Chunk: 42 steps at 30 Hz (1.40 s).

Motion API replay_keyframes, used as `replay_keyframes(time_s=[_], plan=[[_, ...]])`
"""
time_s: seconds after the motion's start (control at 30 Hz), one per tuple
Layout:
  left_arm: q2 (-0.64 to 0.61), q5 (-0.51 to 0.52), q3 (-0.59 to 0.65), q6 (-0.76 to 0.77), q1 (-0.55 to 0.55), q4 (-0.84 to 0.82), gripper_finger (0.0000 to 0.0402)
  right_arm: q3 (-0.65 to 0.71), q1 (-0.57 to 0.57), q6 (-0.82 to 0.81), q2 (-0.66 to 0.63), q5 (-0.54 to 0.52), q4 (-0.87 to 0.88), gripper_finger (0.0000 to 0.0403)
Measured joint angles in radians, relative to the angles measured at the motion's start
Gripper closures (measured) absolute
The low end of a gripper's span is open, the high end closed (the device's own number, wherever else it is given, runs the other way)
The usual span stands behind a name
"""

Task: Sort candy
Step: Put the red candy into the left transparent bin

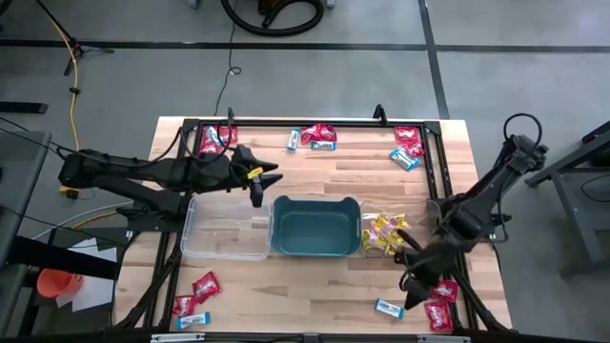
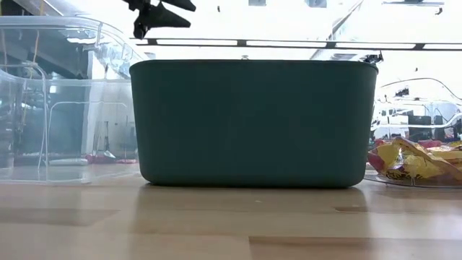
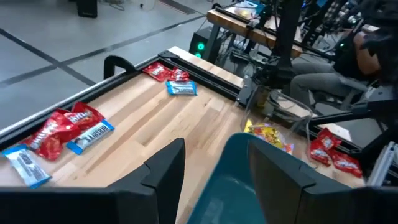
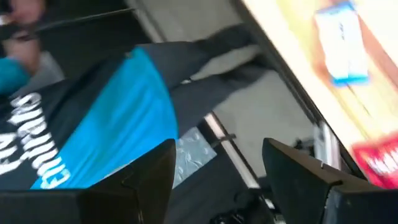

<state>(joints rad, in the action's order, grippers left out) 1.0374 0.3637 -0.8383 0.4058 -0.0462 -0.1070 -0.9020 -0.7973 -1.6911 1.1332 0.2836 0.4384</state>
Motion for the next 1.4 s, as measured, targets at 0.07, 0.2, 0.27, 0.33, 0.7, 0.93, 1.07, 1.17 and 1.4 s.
replay_keyframes(time_s=[0.07, 0.2, 0.27, 0.33, 0.7, 0.93, 1.07, 1.17, 1.4], plan=[[0.0, 0.0, 0.0, -0.017, 0.008, 0.0, 0.0241, 0.0, -0.04, -0.09, 0.014, -0.014, 0.049, 0.0166], [0.0, 0.0, 0.0, -0.027, 0.017, -0.002, 0.0241, 0.0, -0.103, -0.259, 0.068, -0.008, 0.184, 0.0166], [0.0, 0.0, 0.0, -0.041, 0.021, -0.004, 0.0241, 0.0, -0.118, -0.322, 0.103, 0.03, 0.244, 0.0166], [0.0, 0.0, 0.0, -0.055, 0.022, -0.005, 0.0241, 0.0, -0.127, -0.366, 0.14, 0.073, 0.294, 0.0166], [0.0, 0.007, 0.0, -0.079, 0.022, -0.006, 0.0241, 0.0, -0.129, -0.376, 0.354, 0.105, 0.387, 0.0166], [0.0, 0.007, 0.0, -0.078, 0.022, -0.006, 0.0241, 0.0, -0.128, -0.335, 0.479, 0.106, 0.426, 0.0166], [0.0, 0.007, 0.0, -0.078, 0.022, -0.007, 0.0241, 0.0, -0.128, -0.324, 0.535, 0.096, 0.423, 0.0166], [0.0, 0.007, 0.0, -0.078, 0.022, -0.008, 0.0241, -0.001, -0.128, -0.31, 0.566, 0.083, 0.416, 0.0169], [0.0, 0.007, 0.0, -0.077, 0.022, -0.009, 0.0241, -0.016, -0.128, -0.189, 0.57, 0.074, 0.411, 0.0282]])
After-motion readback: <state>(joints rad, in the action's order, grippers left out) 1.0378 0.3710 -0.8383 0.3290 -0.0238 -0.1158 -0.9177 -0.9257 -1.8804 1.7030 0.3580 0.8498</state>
